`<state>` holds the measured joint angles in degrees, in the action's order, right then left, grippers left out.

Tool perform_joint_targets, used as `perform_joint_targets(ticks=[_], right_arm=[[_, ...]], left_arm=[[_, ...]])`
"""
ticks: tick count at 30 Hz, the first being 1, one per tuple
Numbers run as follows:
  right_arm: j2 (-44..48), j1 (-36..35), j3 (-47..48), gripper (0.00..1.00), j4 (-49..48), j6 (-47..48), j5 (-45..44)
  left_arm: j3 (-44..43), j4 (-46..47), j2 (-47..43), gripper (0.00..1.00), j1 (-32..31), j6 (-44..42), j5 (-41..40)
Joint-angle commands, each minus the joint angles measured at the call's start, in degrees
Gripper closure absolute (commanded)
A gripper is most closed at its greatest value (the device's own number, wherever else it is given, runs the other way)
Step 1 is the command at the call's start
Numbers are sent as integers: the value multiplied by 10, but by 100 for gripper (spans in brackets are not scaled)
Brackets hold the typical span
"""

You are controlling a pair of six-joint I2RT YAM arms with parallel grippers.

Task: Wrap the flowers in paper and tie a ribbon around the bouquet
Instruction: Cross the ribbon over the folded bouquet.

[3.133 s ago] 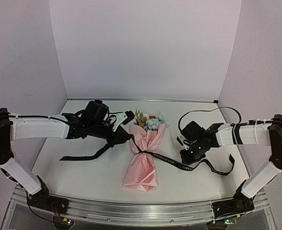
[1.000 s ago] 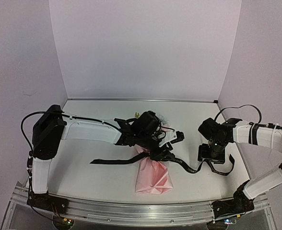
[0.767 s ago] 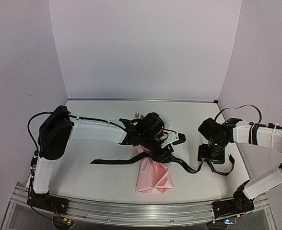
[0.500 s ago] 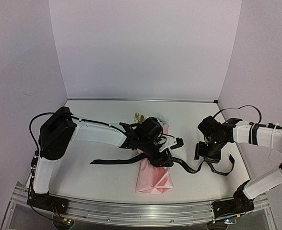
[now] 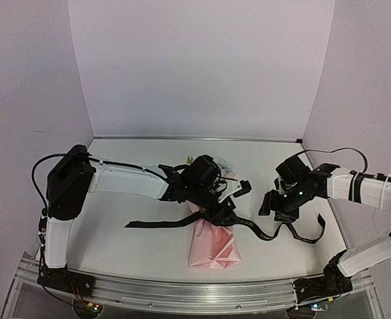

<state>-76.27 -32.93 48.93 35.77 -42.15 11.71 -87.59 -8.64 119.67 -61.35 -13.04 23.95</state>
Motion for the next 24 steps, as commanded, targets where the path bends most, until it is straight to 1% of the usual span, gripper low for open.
perform_joint_targets(ticks=[1, 4, 9, 12, 15, 18, 21, 24], right_arm=[[-3, -2, -3, 42, -75, -14, 53], [-8, -1, 6, 43, -80, -16, 66], [-11, -2, 13, 46, -82, -18, 90], [-23, -2, 17, 48, -108, -32, 128], [-49, -4, 22, 51, -165, -67, 182], [-72, -9, 26, 52, -202, -108, 213], [-85, -14, 15, 52, -239, -152, 220], [-104, -16, 1, 53, -297, -215, 226]], left_arm=[[-8, 8, -35, 43, 5, -1, 10], [-16, -16, -35, 45, 6, -13, 12], [-26, -51, -35, 41, 8, -31, 19], [-19, -52, -40, 41, 9, -36, 28], [1, -32, -50, 41, 9, -42, 35], [25, -2, -62, 43, 11, -49, 36], [37, 22, -67, 43, 12, -56, 35], [35, 24, -62, 44, 14, -65, 33]])
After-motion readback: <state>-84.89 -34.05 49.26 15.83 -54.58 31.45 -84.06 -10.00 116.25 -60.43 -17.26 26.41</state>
